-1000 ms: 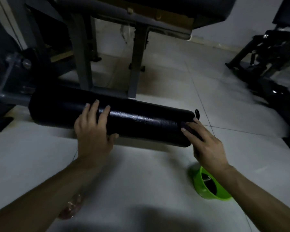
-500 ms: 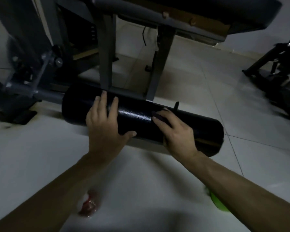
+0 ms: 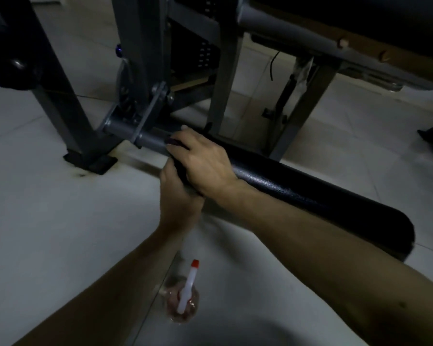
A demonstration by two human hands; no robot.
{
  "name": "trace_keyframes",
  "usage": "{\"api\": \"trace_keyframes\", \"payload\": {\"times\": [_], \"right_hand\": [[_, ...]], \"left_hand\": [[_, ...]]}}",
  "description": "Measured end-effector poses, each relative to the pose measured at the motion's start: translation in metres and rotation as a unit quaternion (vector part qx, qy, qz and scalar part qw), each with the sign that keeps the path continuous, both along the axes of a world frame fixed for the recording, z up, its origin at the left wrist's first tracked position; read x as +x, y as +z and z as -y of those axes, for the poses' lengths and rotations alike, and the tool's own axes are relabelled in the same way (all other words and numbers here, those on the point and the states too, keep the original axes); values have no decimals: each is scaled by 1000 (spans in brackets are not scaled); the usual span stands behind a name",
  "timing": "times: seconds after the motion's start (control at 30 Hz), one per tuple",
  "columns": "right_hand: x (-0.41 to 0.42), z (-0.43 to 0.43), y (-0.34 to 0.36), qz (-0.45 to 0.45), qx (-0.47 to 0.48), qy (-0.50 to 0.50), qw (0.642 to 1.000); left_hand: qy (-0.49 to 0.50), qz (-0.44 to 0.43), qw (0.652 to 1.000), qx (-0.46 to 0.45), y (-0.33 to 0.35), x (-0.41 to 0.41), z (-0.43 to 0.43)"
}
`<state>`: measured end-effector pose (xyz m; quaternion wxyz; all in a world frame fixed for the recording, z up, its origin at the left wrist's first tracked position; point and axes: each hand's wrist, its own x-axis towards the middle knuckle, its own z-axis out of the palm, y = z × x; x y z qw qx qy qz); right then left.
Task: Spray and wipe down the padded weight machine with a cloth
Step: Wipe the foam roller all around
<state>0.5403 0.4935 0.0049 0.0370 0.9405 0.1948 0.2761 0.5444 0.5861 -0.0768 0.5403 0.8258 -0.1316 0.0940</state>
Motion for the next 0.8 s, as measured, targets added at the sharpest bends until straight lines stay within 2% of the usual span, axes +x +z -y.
{"api": "trace_keyframes", "payload": {"times": [0.17, 0.4, 0.5, 0.57, 0.7, 0.8], "right_hand": [[-34, 38, -6, -30, -21, -6, 999], [-121, 127, -21, 7, -33, -49, 998], [-166, 163, -25, 7, -24, -64, 998], [-203, 192, -29, 2, -22, -96, 995], [-270, 243, -38, 25, -15, -162, 986], [-313, 273, -40, 26, -9, -217, 976]], "left_hand": [[-13, -5, 996, -86, 7, -6, -3], [27, -52, 998, -26, 29, -18, 8], [47, 46, 997, 46, 33, -41, 22], [-1, 125, 986, 106, 34, -67, 43], [-114, 231, 939, 228, 28, -105, 80], [-134, 257, 912, 289, 30, -117, 102]]}}
